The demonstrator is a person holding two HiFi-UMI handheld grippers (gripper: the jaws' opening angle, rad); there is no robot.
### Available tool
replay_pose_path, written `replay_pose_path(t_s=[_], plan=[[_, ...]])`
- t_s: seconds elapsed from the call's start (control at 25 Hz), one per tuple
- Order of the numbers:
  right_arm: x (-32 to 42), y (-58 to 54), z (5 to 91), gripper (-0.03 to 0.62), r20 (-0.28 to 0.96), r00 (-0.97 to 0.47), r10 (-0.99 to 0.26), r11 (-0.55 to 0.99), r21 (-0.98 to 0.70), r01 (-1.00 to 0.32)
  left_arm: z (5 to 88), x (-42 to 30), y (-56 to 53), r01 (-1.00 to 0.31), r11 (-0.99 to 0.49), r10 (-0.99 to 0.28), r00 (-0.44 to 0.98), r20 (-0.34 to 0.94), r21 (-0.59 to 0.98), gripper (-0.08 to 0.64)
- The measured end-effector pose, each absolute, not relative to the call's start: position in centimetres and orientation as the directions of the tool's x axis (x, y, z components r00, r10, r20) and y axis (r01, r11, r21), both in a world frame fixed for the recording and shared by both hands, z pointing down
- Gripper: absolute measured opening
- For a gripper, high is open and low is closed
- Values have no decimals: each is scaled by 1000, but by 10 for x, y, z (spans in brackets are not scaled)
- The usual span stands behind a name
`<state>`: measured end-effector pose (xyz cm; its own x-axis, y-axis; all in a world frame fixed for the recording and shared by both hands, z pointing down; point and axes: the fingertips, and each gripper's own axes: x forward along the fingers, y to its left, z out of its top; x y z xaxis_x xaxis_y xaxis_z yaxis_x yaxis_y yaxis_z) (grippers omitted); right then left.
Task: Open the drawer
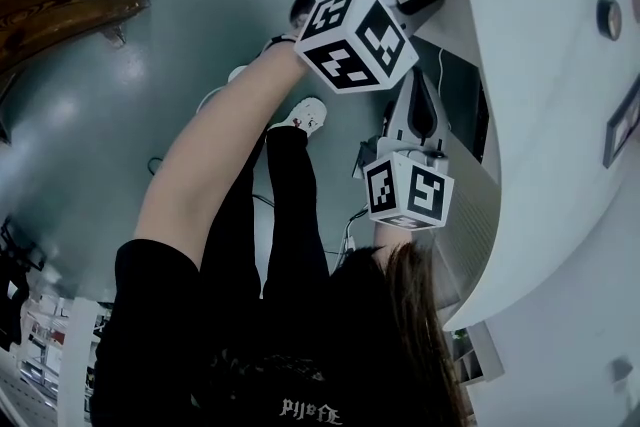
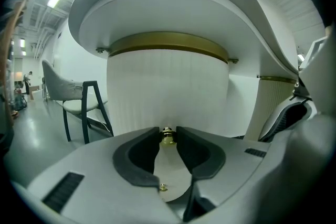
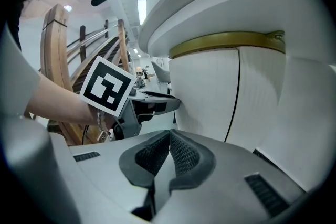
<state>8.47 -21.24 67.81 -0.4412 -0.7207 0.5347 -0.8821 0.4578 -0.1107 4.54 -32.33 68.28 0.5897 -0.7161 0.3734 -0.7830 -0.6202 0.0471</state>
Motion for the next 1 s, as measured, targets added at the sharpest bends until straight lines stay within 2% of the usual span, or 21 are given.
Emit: replay_pose_path(t_s=[0.24, 1.0], plan=[[86, -209, 680, 25, 546, -443, -711, 464, -108, -879, 682, 43, -323, -808, -589, -747, 552, 371, 14, 114], [93, -209, 658, 25, 544, -454, -706, 453, -145, -879, 678, 44, -320, -825, -558, -741, 543, 396, 87, 112]])
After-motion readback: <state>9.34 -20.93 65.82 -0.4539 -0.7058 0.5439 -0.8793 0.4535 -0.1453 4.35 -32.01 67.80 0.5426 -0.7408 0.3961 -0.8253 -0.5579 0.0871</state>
